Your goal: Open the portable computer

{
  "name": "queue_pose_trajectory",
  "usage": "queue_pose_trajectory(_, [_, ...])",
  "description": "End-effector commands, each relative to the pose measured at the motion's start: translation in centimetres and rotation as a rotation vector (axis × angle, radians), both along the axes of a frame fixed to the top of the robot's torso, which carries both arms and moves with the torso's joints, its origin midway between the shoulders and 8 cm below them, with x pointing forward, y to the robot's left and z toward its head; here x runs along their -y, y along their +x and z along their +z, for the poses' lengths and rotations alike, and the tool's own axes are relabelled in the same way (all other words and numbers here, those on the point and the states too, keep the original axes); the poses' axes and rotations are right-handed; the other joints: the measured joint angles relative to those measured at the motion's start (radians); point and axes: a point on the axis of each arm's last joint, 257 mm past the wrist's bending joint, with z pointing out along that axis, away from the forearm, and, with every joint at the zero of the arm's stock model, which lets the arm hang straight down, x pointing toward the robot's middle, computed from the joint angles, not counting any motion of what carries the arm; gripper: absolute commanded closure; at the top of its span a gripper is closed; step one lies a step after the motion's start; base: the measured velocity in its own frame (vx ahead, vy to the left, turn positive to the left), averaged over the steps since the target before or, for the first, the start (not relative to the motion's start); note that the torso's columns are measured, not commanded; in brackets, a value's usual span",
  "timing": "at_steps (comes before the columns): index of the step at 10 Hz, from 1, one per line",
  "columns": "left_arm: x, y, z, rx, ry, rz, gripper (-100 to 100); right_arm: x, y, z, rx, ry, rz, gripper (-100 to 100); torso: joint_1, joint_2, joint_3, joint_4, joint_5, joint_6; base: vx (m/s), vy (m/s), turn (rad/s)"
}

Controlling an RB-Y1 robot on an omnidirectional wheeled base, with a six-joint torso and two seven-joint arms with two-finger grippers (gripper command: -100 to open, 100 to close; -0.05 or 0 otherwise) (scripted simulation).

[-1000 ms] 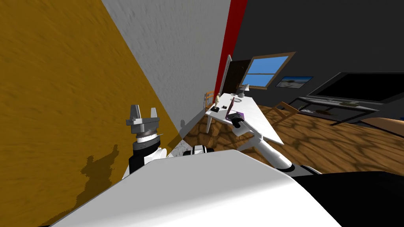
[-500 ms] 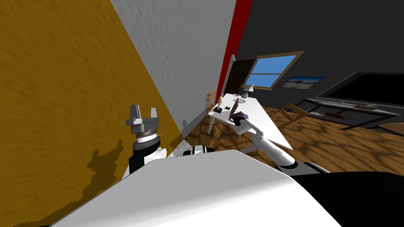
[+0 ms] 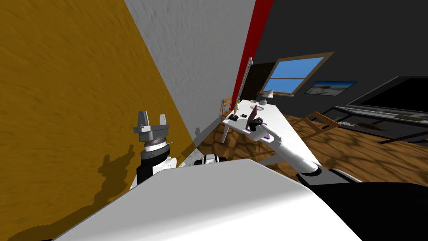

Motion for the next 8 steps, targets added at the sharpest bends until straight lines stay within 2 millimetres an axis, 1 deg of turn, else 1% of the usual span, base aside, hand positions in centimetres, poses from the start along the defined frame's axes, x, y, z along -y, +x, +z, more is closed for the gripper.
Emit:
queue_pose_trajectory(1, [0.0, 0.0, 0.0, 0.000, 0.000, 0.000, 0, 2.6, -0.8, 1.2, -0.061, -0.093, -0.065, -100, 0.001, -0.001, -0.001, 0.000, 0.000, 0.000, 0.051, 0.047, 0.125])
queue_pose_trajectory(2, [0.0, 0.0, 0.0, 0.000, 0.000, 0.000, 0, 2.8, -0.9, 1.2, -0.065, -0.093, -0.074, -100, 0.001, -0.001, -0.001, 0.000, 0.000, 0.000, 0.038, 0.026, 0.014])
queue_pose_trajectory(4, [0.0, 0.0, 0.0, 0.000, 0.000, 0.000, 0, 4.5, -1.6, 2.4, -0.103, -0.153, -0.119, -100, -0.001, 0.001, 0.000, 0.000, 0.000, 0.000, 0.044, 0.020, 0.065])
queue_pose_trajectory(6, [0.0, 0.0, 0.0, 0.000, 0.000, 0.000, 0, 5.8, -2.2, 3.5, -0.129, -0.201, -0.152, -100, 0.000, 0.000, 0.000, 0.000, 0.000, 0.000, 0.043, 0.024, 0.066])
queue_pose_trajectory(7, [0.0, 0.0, 0.0, 0.000, 0.000, 0.000, 0, 6.2, -2.4, 3.9, -0.138, -0.218, -0.163, -100, 0.000, 0.000, 0.000, 0.000, 0.000, 0.000, 0.028, 0.021, 0.052])
queue_pose_trajectory(8, [0.0, 0.0, 0.0, 0.000, 0.000, 0.000, 0, 5.9, -2.2, 3.6, -0.131, -0.206, -0.154, -100, 0.000, 0.001, 0.000, 0.000, 0.000, 0.000, 0.012, 0.008, 0.010])
